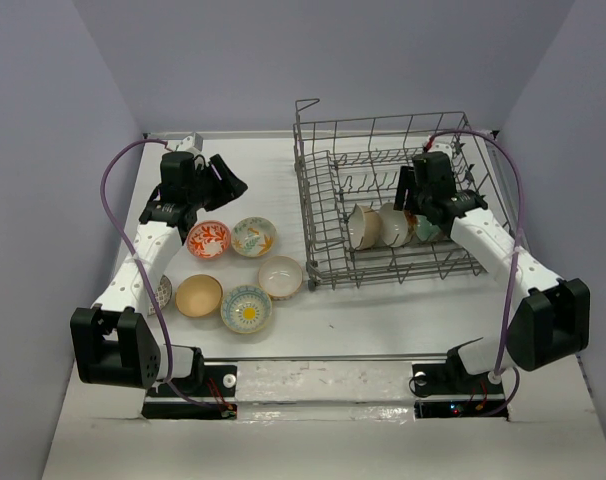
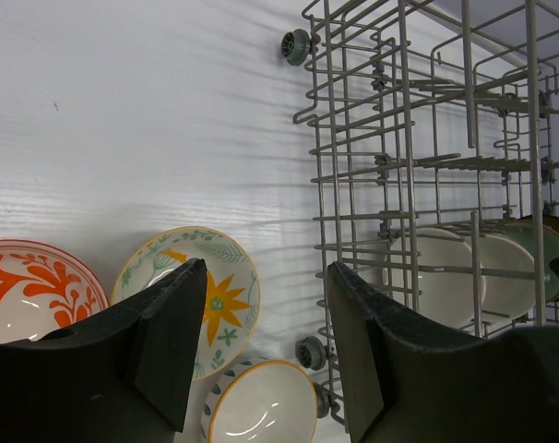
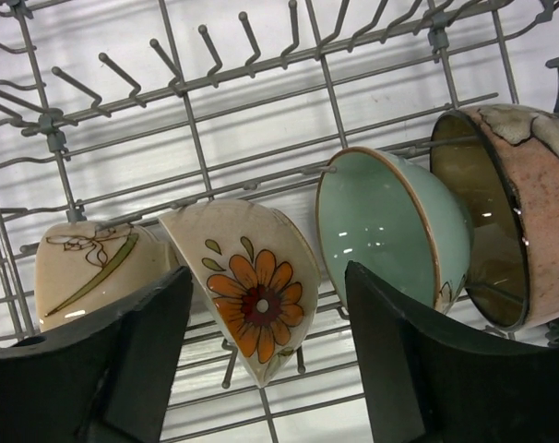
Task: Load the bowls into the dish rack
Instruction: Pick up the bowl from the dish rack.
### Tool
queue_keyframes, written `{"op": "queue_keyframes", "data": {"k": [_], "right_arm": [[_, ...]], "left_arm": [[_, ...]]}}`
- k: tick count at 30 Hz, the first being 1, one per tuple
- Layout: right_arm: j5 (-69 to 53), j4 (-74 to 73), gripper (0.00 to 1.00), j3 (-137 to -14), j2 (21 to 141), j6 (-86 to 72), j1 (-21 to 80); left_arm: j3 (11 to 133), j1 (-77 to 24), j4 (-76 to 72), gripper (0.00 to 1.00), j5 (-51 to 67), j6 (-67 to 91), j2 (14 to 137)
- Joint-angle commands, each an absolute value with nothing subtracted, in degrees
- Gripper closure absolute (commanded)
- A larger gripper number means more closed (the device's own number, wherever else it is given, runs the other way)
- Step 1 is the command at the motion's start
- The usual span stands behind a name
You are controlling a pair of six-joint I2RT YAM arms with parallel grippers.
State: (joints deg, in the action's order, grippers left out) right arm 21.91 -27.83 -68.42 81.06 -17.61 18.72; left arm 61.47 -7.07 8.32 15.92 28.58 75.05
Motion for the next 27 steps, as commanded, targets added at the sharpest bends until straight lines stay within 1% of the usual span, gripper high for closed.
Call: {"op": "queue_keyframes", "data": {"k": [1, 4, 7, 14, 27], "right_arm": [[19.3, -25.0, 0.25, -67.1, 78.6, -17.0, 18.5], [17.0, -24.5, 0.16, -65.5, 78.2, -17.1, 17.3], [13.2, -22.9, 0.12, -63.1, 77.6, -17.1, 16.7], [8.2, -18.8, 0.10, -59.5, 79.5, -18.1, 14.9], [5.8, -12.7, 0.08, -58.1, 84.1, -18.9, 13.2]], "left_arm": [[61.4, -7.2, 5.8, 0.36, 16.4, 27.8, 73.7], [61.3, -7.2, 6.0, 0.36, 16.3, 27.7, 73.6], [61.3, -7.2, 6.0, 0.36, 16.3, 27.5, 73.7], [61.3, -7.2, 5.9, 0.36, 17.0, 27.6, 74.0], [61.2, -7.2, 5.9, 0.36, 17.0, 27.5, 74.0]]}}
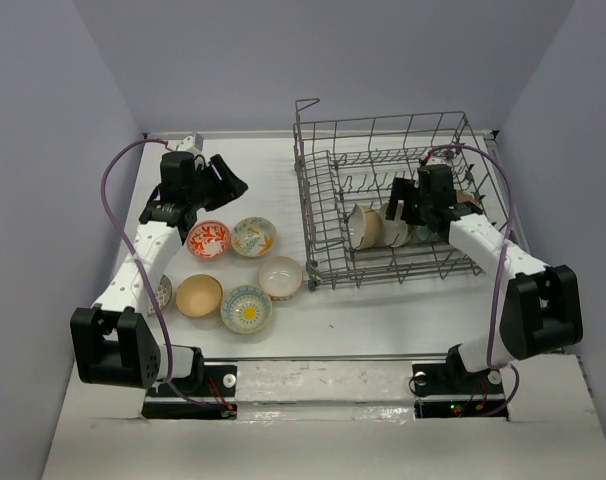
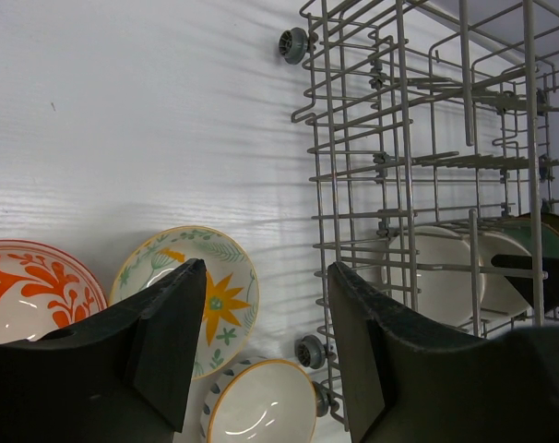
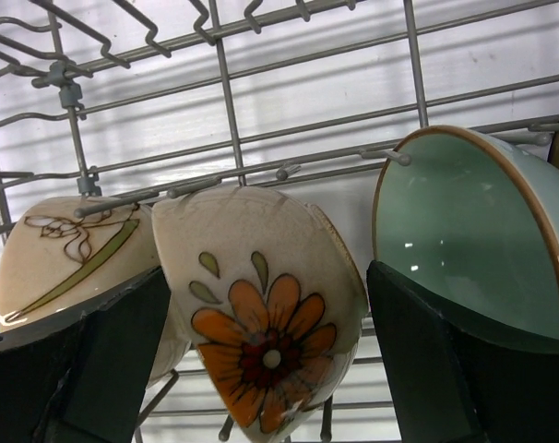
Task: Load the bowls into the dish rack
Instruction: Pick up the bowl from the dish rack.
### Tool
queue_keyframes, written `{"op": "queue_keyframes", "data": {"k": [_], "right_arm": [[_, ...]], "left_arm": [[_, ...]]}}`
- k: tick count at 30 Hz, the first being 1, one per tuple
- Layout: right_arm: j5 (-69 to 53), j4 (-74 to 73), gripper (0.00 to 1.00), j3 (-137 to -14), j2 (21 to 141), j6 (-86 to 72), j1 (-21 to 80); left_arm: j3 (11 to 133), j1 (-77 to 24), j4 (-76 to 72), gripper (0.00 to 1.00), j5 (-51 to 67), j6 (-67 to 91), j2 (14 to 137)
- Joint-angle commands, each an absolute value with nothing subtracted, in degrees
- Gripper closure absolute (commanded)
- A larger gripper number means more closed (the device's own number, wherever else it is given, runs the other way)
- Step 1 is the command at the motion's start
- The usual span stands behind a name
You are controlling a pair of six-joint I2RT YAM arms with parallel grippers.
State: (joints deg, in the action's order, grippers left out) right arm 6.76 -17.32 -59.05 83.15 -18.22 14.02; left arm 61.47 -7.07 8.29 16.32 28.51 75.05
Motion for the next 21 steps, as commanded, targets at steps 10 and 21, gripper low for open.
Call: {"op": "queue_keyframes", "data": {"k": [10, 21], "right_arm": [[5.8, -11.7, 0.05, -56.8, 85.4, -19.4, 12.0], [-1.8, -9.2, 0.25, -55.8, 86.6, -20.4, 11.4]], "left_arm": [[61.1, -7.2, 5.8, 0.36, 17.1, 27.6, 74.3], [61.0, -7.2, 5.7, 0.36, 17.0, 27.6, 74.1]]}}
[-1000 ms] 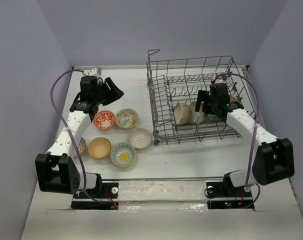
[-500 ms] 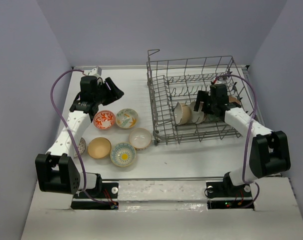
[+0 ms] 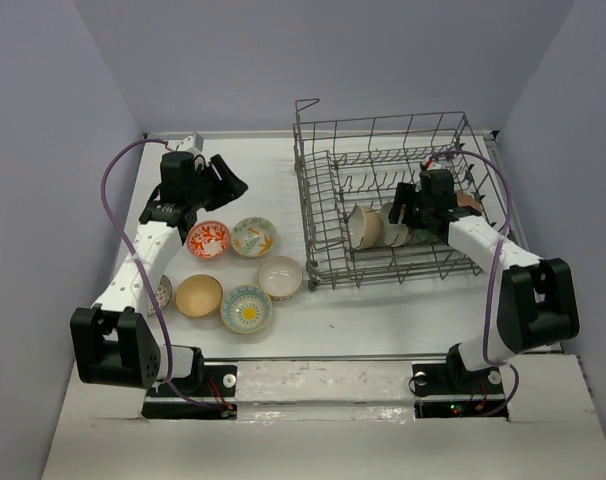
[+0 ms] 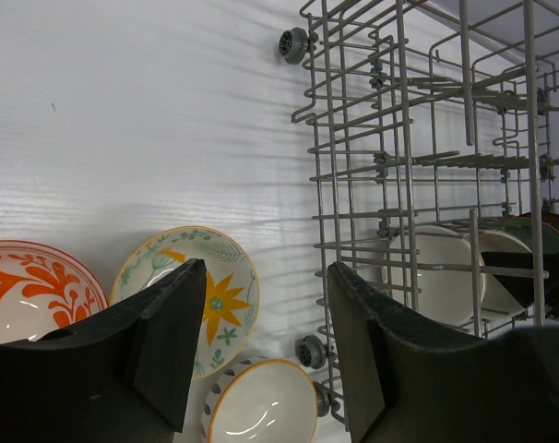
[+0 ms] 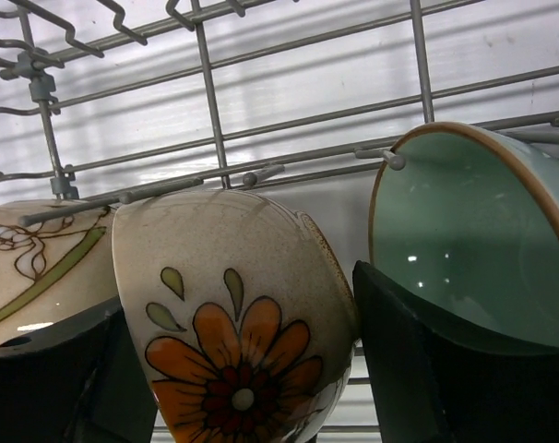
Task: Load the bowls into the dish rack
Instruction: Pick up the bowl from the dish rack.
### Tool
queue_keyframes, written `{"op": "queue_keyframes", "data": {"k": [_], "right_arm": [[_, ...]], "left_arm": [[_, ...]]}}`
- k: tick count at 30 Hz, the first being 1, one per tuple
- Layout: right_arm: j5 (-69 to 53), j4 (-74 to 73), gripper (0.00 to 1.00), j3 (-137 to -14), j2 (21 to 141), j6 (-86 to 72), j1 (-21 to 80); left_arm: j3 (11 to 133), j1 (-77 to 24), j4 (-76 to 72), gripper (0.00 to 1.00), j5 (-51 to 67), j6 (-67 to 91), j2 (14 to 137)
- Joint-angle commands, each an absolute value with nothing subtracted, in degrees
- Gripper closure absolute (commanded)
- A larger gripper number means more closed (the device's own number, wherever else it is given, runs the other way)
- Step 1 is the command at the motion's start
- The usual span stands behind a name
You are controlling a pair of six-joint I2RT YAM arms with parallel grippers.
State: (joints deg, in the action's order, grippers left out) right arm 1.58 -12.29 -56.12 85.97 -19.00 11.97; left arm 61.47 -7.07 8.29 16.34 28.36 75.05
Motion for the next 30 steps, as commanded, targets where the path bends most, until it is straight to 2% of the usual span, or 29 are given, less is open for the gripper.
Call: {"op": "queue_keyframes", "data": {"k": [1, 5, 7, 11, 30], "right_arm": [[-2.6, -9.1, 0.31, -55.7, 86.4, -20.6, 11.4], [-3.1, -9.1, 0.49, -55.8, 84.9, -20.8, 11.4], [-2.9, -9.1, 0.62, -55.8, 83.6, -20.9, 11.4], [-1.8, -10.9, 0.76, -56.5, 81.4, -20.7, 11.4], [3.2, -19.6, 0.82, -66.5, 77.3, -18.6, 11.4]], "left_arm": [[61.0, -7.2, 5.7, 0.36, 17.0, 27.6, 74.1], [60.9, -7.2, 5.7, 0.36, 17.0, 27.6, 74.1], [60.8, -7.2, 5.7, 0.36, 17.0, 27.7, 74.1], [60.9, -7.2, 5.6, 0.36, 17.1, 27.8, 74.2], [61.1, -7.3, 5.4, 0.36, 17.2, 28.1, 74.6]]}}
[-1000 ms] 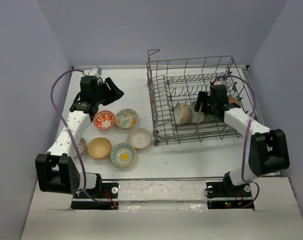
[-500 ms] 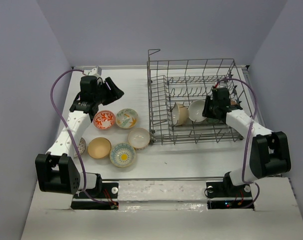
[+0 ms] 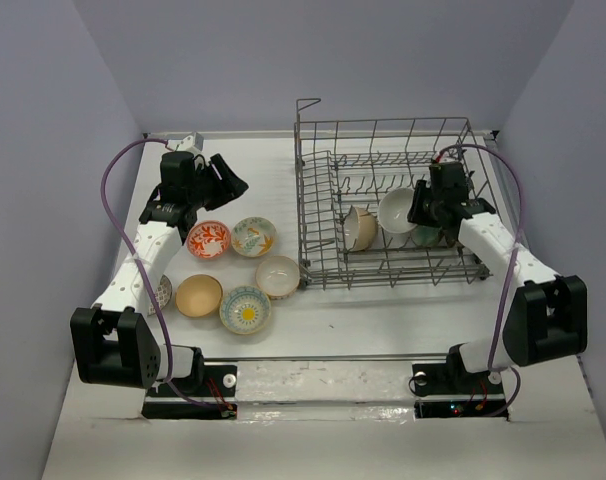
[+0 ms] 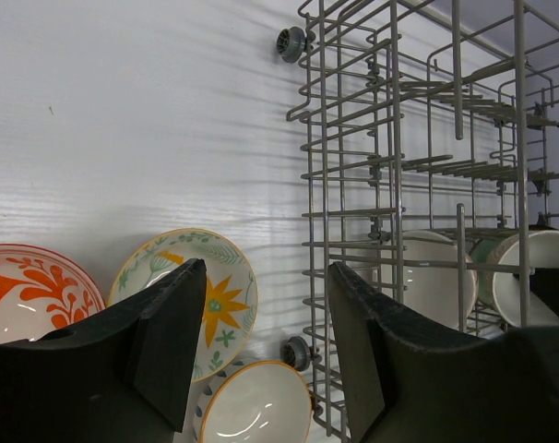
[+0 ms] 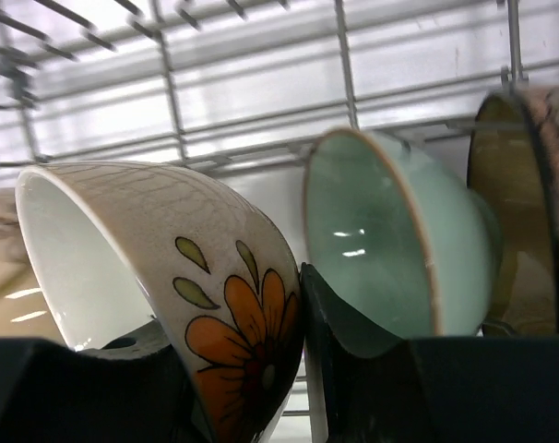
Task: Load the bowls into the dish rack
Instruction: Pick up the bowl from the dish rack, then insert the bowl into the dish rack.
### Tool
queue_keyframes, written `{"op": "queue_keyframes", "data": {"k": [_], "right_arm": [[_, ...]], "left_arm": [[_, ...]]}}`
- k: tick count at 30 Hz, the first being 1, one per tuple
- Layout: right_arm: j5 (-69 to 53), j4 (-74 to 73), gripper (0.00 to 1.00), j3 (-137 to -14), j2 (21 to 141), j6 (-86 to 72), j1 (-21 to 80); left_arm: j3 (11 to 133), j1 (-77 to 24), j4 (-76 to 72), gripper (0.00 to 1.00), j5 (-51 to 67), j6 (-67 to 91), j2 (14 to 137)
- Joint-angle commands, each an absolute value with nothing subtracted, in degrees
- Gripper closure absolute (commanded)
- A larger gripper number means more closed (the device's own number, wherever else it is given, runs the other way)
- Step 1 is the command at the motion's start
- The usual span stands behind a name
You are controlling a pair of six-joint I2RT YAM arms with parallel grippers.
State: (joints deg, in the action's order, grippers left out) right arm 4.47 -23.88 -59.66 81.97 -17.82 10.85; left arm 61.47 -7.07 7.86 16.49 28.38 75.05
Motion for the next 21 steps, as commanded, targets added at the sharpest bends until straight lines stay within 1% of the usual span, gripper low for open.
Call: {"op": "queue_keyframes", "data": {"k": [1, 13, 14, 17, 21], "right_arm": [[3.4, -19.9, 0.82, -66.9, 77.3, -18.5, 11.4], [6.7, -23.5, 0.82, -70.4, 77.5, -18.1, 11.4], [8.0, -24.2, 0.85, -72.0, 77.8, -17.9, 11.4], [11.1, -28.3, 0.90, -75.2, 78.6, -16.9, 11.4], [17.0, -33.7, 0.94, -81.2, 78.6, -15.6, 13.3]], "left_arm": [[61.1, -7.3, 5.4, 0.36, 17.2, 28.2, 74.5], [61.1, -7.3, 5.4, 0.36, 17.3, 28.1, 74.4], [61.0, -7.3, 5.4, 0.36, 17.3, 28.1, 74.4], [61.0, -7.3, 5.4, 0.36, 17.2, 28.1, 74.3], [61.1, -7.3, 5.4, 0.36, 17.4, 28.0, 74.2]]}}
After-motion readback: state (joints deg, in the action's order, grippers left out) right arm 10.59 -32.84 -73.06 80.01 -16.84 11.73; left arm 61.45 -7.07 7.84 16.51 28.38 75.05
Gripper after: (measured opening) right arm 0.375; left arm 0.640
